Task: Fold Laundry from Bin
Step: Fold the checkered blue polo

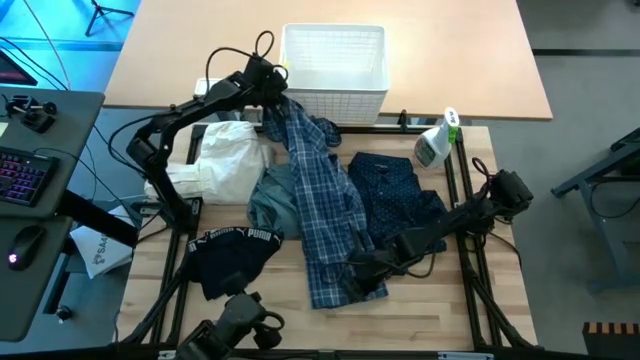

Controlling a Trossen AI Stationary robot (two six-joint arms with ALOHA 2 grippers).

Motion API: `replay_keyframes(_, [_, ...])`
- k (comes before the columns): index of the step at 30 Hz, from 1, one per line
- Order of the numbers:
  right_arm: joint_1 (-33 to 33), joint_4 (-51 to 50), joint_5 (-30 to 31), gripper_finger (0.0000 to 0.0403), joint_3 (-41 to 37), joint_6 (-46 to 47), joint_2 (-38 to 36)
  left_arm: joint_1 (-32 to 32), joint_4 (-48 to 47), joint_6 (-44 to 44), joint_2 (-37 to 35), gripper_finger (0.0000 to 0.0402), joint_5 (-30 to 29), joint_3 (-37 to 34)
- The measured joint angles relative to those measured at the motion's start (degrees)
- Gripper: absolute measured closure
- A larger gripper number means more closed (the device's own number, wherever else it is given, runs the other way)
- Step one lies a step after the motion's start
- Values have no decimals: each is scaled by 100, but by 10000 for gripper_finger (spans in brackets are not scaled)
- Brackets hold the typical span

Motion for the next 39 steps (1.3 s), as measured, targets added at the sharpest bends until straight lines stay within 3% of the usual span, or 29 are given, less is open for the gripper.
replay_keyframes(6, [-13, -270, 42, 329, 0, 388, -44, -20, -16, -48, 33, 401, 61, -2])
replay_keyframes(11, [-22, -1252, 634, 276, 0, 616, -40, 13, -105, -10, 33, 378, 199, -2])
replay_keyframes(14, [-55, -1617, 746, 275, -2, 692, 153, 77, -461, 137, 20, 336, 75, 20])
replay_keyframes(17, [-50, -1201, 647, 283, -2, 444, 448, 95, -1049, 13, -37, 289, -94, 234])
replay_keyframes(23, [399, -79, -219, 338, 44, 598, 1175, -156, -1316, -305, -737, 245, -45, 363])
replay_keyframes(29, [1065, 900, -326, 398, -13, 837, 1172, -825, -1315, -483, -1792, 252, -39, 367])
replay_keyframes(33, [1309, 758, 282, 375, -4, 940, 590, -1507, -1348, -818, -2374, 259, -32, 369])
replay_keyframes(39, [1388, -833, 1301, 315, -4, 55, -551, -3016, -1503, -1681, -2857, 268, -328, 372])
